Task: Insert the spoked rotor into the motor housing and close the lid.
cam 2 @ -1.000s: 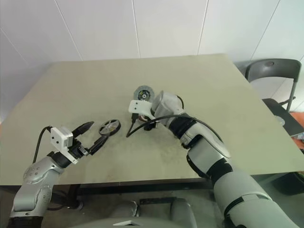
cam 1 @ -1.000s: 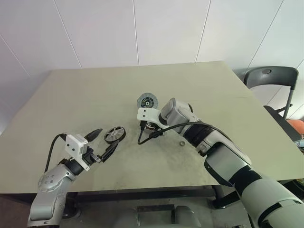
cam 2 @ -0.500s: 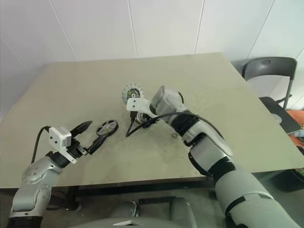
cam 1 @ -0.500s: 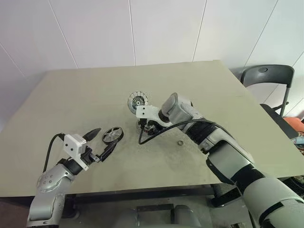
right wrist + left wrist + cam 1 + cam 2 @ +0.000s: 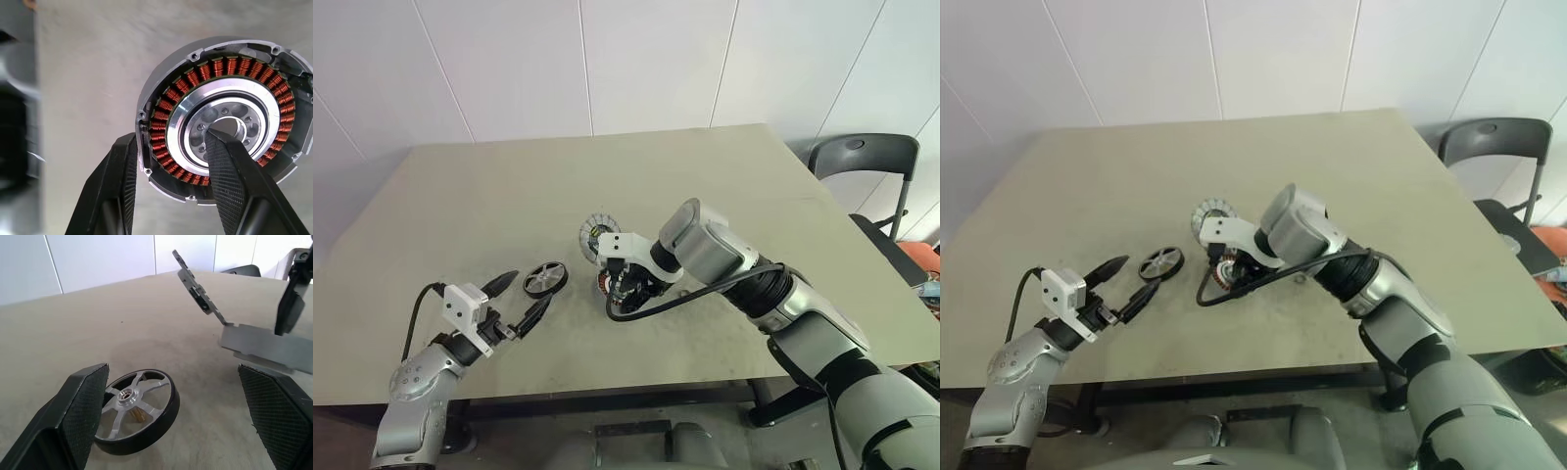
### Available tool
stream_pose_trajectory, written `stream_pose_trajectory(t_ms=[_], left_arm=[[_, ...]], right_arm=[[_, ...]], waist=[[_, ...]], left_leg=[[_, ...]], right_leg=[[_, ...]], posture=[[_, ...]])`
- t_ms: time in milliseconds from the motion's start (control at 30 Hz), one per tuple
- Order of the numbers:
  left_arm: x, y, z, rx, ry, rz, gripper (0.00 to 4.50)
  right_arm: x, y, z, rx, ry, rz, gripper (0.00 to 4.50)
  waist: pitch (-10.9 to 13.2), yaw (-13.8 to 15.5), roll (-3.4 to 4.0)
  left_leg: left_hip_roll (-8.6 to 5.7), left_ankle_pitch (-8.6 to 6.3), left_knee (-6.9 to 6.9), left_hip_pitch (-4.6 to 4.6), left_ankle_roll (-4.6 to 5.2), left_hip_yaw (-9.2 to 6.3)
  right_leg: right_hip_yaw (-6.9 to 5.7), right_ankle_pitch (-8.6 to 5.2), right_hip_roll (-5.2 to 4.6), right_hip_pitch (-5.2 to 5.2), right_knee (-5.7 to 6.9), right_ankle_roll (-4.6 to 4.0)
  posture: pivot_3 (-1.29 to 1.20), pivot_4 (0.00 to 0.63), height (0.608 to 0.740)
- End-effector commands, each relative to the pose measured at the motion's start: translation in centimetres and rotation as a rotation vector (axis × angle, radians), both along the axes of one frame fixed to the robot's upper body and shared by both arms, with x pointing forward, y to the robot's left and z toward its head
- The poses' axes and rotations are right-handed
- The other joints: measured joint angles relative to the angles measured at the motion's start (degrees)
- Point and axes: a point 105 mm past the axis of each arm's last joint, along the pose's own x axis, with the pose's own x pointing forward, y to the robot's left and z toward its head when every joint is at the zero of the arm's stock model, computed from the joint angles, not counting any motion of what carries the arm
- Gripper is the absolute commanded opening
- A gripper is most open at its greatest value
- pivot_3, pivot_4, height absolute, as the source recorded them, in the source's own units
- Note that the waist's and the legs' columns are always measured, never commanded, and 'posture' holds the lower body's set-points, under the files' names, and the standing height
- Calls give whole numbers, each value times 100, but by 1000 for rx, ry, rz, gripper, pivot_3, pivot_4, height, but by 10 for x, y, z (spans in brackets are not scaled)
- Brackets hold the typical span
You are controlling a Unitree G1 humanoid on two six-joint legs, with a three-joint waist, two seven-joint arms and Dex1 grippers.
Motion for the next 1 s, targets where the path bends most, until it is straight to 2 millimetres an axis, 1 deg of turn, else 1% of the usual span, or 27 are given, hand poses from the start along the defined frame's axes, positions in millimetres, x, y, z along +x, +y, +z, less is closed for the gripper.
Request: stream_pose_trajectory(t_ms=[33,67,200,267,367,433,467,533,633,667,767,833,900,933,1000], left_arm=[[2,3,9,18,-49,-1,4500],[3,4,9,19,-50,0,4500],[4,3,10,24,-51,0,4500],[5,2,10,25,-53,-1,4500],[5,0,12,26,-55,-1,4500],[6,-1,14,25,-58,-1,4500],[6,-2,15,25,-60,-2,4500],[7,-3,16,24,-63,-3,4500],[8,-9,24,23,-71,-10,4500],[9,-11,26,22,-74,-13,4500],[11,-18,36,16,-80,-21,4500],[10,-22,41,11,-77,-28,4500],[8,-25,43,10,-73,-30,4500],[7,-26,45,9,-72,-30,4500],[5,-25,47,7,-68,-27,4500]], right_arm=[[-8,12,13,38,17,-24,1772],[-9,16,13,50,34,-58,1772],[-13,21,11,60,58,-78,1772],[-7,21,5,49,37,-121,1772],[-6,21,2,38,21,-120,1772],[-9,22,3,42,17,-94,2494],[-11,22,4,43,20,-79,2729],[-16,23,5,46,39,-59,3390],[-23,22,12,53,52,-21,4434],[-24,22,16,63,51,-13,4478],[-25,20,37,161,44,22,4478],[-27,9,48,211,42,51,4478],[-24,1,53,281,9,58,4478],[-21,0,58,392,-5,57,4478],[-8,-20,49,446,-103,16,4478]], waist=[[0,3,0],[0,0,0],[-1,-4,-1],[-1,-10,-1],[-1,-14,-1],[-1,-14,-1],[-1,-13,-1],[-1,-13,-1],[-1,-12,-1],[-1,-11,-1],[-1,-8,-2],[-1,2,-3],[-2,19,-5],[-3,21,-6],[-17,33,-29]], left_leg=[[0,0,0,0,0,0],[0,0,0,1,0,0],[0,0,-2,0,0,0],[0,0,-1,0,-1,0],[1,0,-1,3,-1,0],[1,0,1,4,-1,0],[0,0,3,4,-1,0],[0,0,3,4,-1,0],[0,0,1,2,-1,0],[0,0,1,1,-1,0],[0,0,2,1,-1,0],[0,0,3,1,-1,0],[-1,0,2,1,-1,1],[-1,-1,2,2,-1,3],[1,-2,-3,5,-1,4]], right_leg=[[0,0,0,0,0,0],[0,0,0,0,0,0],[0,1,0,-2,0,-1],[0,1,-1,-2,0,-1],[0,1,0,-1,1,0],[0,0,0,1,2,1],[0,-3,0,2,1,5],[0,-3,-1,3,1,6],[0,-3,-1,2,-1,6],[0,-3,-2,1,-1,6],[0,-4,-2,2,-1,9],[0,-10,-2,3,-2,19],[-1,-12,-3,9,-12,22],[-1,-12,-4,11,-14,23],[-2,-12,-4,14,-19,23]], posture=[[0,0,740],[0,0,740],[0,0,740],[0,0,740],[0,0,740],[0,0,740],[0,0,740],[0,0,740],[0,0,740],[0,0,740],[0,0,740],[0,0,740],[0,0,740],[0,0,740],[0,0,740]])
